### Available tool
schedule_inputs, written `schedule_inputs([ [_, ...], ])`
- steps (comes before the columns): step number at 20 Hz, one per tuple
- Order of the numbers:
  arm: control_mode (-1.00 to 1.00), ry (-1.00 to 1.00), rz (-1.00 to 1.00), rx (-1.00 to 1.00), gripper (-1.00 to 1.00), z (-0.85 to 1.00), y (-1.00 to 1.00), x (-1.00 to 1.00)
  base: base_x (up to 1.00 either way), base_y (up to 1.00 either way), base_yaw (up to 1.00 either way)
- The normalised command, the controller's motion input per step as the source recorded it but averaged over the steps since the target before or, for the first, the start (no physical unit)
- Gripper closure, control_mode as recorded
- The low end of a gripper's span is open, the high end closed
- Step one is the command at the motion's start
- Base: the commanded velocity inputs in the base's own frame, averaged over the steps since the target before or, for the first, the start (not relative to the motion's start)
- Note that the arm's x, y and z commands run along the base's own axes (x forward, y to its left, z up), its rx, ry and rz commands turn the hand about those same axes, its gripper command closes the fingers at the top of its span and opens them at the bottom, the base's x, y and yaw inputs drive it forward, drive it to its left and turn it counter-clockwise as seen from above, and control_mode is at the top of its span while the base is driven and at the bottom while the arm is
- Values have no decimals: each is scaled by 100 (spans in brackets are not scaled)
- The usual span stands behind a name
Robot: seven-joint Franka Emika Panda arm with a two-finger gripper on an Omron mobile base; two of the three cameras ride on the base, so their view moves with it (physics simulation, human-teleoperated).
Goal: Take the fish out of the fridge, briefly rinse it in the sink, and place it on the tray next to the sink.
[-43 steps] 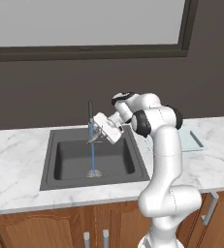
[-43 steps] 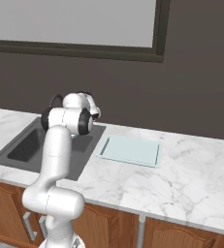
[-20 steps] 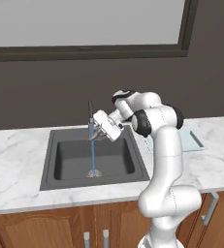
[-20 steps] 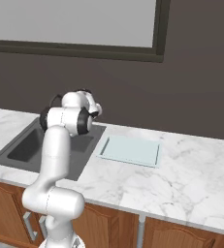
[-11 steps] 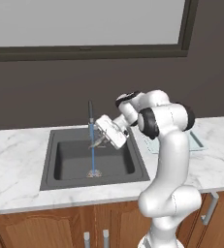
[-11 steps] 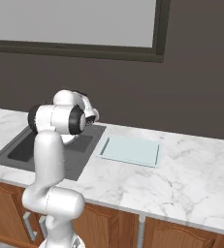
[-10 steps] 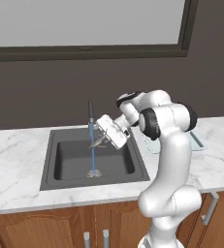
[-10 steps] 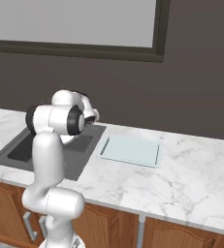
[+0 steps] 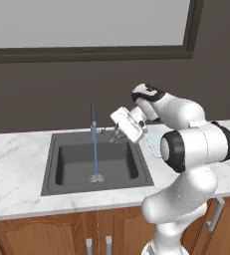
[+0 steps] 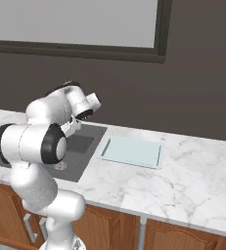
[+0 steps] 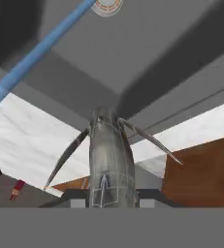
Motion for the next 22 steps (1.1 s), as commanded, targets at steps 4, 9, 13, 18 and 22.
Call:
schedule_inputs([
  [4,-100,30,-43,-65,100,36,-80,-14,0,0,0],
  [9,-100,20,-43,-78,100,0,-65,-34,0,0,0],
  [13,-100,20,-48,-72,100,0,-82,-6,0,0,0],
  [18,-100,14,-40,-35,100,5,-100,13,0,0,0],
  [22,-100,17,2,10,100,-11,-98,66,0,0,0],
])
